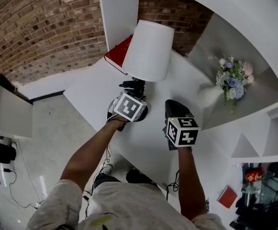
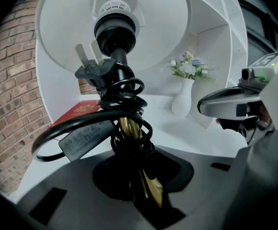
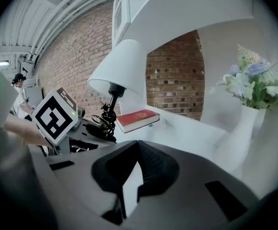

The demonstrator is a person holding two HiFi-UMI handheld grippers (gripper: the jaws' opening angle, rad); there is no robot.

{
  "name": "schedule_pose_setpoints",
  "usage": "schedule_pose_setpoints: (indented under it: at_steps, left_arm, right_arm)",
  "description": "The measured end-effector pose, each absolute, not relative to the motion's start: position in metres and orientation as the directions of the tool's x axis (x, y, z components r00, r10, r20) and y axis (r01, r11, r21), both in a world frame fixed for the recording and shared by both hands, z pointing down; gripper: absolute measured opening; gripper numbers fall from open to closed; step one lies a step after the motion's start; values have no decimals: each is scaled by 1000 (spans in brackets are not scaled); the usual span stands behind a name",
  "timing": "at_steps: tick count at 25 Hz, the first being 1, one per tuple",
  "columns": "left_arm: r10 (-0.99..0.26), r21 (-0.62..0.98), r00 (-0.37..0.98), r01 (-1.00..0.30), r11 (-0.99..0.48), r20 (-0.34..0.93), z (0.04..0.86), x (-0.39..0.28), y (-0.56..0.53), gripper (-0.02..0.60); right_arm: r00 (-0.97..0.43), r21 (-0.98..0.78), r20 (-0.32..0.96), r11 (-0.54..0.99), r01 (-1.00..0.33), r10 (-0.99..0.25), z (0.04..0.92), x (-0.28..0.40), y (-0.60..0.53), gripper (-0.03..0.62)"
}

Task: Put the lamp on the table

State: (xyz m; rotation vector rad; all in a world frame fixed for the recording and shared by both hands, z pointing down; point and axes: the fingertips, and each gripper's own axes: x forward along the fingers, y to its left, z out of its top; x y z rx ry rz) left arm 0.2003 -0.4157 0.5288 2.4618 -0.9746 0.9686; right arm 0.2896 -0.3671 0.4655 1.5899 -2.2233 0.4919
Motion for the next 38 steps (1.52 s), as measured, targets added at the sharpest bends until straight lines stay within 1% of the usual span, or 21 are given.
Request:
schedule_pose_setpoints:
  at_steps: [6,13,16,23,30,38]
  left_arm:
    - [-532,4,543,-702,-712,650,529,208,-437,98]
    - [-546,65,580,-719,-692,605,540,225,-448,98]
    - [-568,46,574,-726,-686,590,539,227,-457,98]
    - [-625,-54,544,-728,-683,560,537,229,-479,95]
    - [-651,-68,553,-733,-677,520,537,242,-496,94]
    - [-670,-91,547,-737,-669,502,538,251,-510,94]
  right_arm:
    - [-298,-62,488,308,-949,-821,475,295,-371,5]
    - [-291,-45,494,310,-950,-820,485,305,-375,5]
    - [-293,-41,496,315,-948,-818,487,309,-379,5]
    - [-297,-45,507,319,-947,-809,498,315,-385,5]
    - [-290,-43,517,314,-948,-805,505,328,-390,5]
    - [-291,-41,531,319,-947,-796,512,333,-394,5]
